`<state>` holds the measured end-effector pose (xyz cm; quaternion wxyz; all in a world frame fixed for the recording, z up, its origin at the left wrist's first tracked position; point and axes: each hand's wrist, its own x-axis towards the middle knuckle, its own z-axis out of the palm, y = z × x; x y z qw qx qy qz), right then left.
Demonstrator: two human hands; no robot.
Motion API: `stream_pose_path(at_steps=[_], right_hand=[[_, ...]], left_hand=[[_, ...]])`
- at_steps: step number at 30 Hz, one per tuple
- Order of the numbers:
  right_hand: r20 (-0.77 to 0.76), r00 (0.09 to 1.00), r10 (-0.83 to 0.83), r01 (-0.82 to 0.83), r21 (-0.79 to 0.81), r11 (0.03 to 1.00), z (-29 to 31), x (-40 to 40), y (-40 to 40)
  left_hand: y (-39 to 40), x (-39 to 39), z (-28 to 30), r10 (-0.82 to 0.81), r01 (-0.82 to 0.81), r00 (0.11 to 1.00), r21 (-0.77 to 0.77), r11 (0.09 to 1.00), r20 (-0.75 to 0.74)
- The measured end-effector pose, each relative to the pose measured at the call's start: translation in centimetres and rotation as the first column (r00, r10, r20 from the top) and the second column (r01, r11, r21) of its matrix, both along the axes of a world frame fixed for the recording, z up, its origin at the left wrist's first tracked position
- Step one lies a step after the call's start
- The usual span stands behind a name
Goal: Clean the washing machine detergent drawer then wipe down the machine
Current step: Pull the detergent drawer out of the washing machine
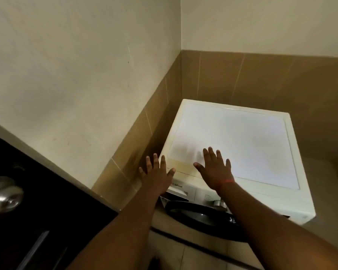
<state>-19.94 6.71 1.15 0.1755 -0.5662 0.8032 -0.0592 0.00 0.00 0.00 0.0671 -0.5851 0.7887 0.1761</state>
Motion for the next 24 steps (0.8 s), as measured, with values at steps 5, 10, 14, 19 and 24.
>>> stream_pose_path(at_steps=[5,10,14,19,24], right_hand=[[0.235,0.924,-0.302,0.362,-0.278,0.890,-3.3,6.6,0.5],[0.751,0.159,-0.640,0.879,0.188,0.439,-7.4,12.2,-0.3],[0.811,-0.332,-0.482,0.801,0.512,0.309,-9.9,13.7,-1.3],[0.801,-0.498,-0.332,0.761,0.587,0.275,-10.3,13.8,-2.6],[0.791,-0.530,-0.305,0.766,0.601,0.227,-11.8,14.0,-2.8]], left_hand=[[-0.8,2.7,-4.5,0.272,-0.256,0.912,0.095,0.962,-0.305],[-1.5,2.8,-6.9,0.858,-0.398,0.359,0.771,0.497,-0.368],[-2.4,2.9,-8.4,0.951,-0.160,0.185,0.947,0.277,-0.247],[-3.4,2.2,-9.2,0.979,-0.027,-0.065,0.981,0.193,-0.194],[-3.5,1.9,-10.6,0.975,-0.017,-0.135,0.984,0.179,-0.179]])
